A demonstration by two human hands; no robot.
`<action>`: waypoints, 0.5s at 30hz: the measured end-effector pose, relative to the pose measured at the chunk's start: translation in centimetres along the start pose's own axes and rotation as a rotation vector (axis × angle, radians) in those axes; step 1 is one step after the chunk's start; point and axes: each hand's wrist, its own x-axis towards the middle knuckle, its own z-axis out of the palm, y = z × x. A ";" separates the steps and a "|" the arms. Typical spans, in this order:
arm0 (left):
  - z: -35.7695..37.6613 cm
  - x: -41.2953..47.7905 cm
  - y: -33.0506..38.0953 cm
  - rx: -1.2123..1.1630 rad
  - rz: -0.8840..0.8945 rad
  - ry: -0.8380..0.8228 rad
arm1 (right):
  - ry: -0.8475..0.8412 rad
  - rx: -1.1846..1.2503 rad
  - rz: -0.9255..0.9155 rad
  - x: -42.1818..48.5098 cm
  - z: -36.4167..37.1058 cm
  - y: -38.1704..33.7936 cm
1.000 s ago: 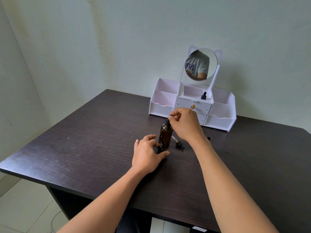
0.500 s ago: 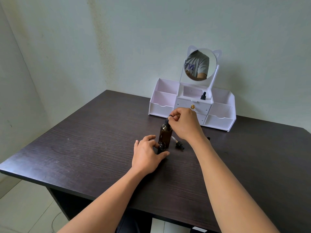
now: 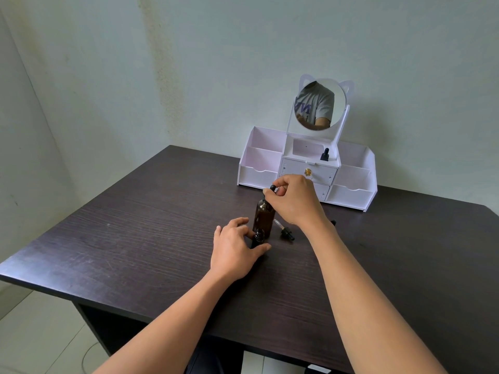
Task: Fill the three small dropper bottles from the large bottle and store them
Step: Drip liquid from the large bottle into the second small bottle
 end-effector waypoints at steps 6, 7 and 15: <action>0.0 -0.2 -0.2 -0.007 0.019 0.013 | 0.020 -0.048 -0.013 0.0 0.2 0.1; 0.1 -0.2 -0.2 -0.010 0.018 0.012 | 0.022 -0.048 -0.012 0.0 0.2 0.1; 0.1 -0.1 -0.2 -0.010 0.016 0.010 | 0.039 -0.037 -0.011 0.0 0.1 0.0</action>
